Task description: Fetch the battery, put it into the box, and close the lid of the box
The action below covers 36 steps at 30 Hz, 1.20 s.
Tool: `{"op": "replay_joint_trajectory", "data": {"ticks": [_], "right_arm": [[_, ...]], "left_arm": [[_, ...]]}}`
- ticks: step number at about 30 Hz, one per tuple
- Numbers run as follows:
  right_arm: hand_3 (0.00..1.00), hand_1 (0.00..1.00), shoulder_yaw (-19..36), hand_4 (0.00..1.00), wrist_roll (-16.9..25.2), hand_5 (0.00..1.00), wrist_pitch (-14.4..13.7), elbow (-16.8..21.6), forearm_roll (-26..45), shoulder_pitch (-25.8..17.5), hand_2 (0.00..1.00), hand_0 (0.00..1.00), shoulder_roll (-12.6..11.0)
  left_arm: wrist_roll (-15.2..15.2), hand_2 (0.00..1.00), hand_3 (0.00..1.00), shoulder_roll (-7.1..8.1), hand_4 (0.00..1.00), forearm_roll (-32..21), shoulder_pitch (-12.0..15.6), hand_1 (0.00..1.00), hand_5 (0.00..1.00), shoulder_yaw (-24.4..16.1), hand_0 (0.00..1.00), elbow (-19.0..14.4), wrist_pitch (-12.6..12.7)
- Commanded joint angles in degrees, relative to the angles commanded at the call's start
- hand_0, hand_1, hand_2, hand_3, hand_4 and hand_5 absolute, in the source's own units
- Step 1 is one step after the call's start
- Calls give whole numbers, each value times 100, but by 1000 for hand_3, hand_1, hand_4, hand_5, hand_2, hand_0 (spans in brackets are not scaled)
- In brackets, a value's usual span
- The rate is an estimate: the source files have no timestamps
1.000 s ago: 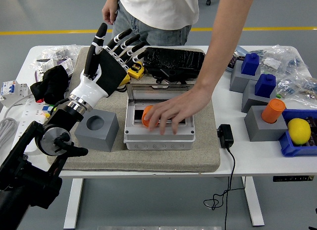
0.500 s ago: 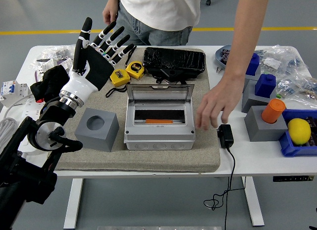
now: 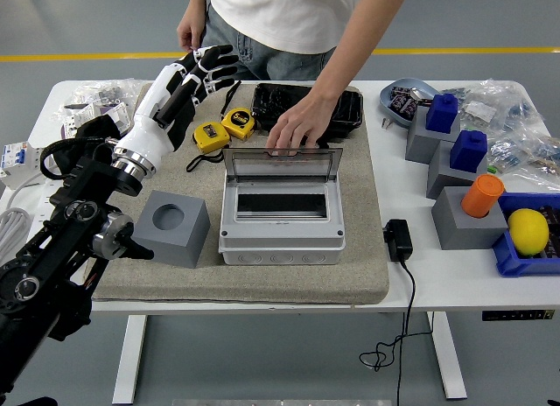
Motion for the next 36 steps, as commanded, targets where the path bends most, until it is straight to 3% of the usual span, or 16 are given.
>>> {"op": "replay_joint_trajectory", "data": {"ticks": [5, 6, 10, 19, 27, 36], "right_arm": [[633, 572, 1, 998, 5, 998, -4, -5, -4, 6, 574, 670, -5], [634, 573, 5, 998, 6, 998, -7, -6, -6, 3, 574, 671, -4], [634, 573, 26, 998, 5, 998, -8, -6, -11, 7, 574, 671, -5], [633, 574, 40, 998, -5, 998, -8, -2, -18, 23, 574, 671, 4], [633, 572, 58, 998, -1, 998, -17, -15, -24, 28, 574, 671, -2], [633, 572, 46, 998, -9, 998, -13, -12, -23, 34, 574, 670, -1]], "left_arm": [[147, 900, 782, 45, 998, 1192, -84, 998, 998, 69, 998, 49, -21], [257, 998, 872, 63, 998, 1452, -96, 998, 998, 90, 998, 24, -65], [467, 998, 872, 111, 998, 2421, -118, 998, 998, 152, 998, -26, -177], [616, 998, 854, 172, 998, 4581, -111, 998, 998, 283, 998, -97, -285], [769, 998, 825, 327, 998, 6437, -95, 998, 998, 575, 998, -373, -416], [919, 998, 802, 556, 998, 6437, -44, 998, 998, 1064, 998, -643, -527]]}}
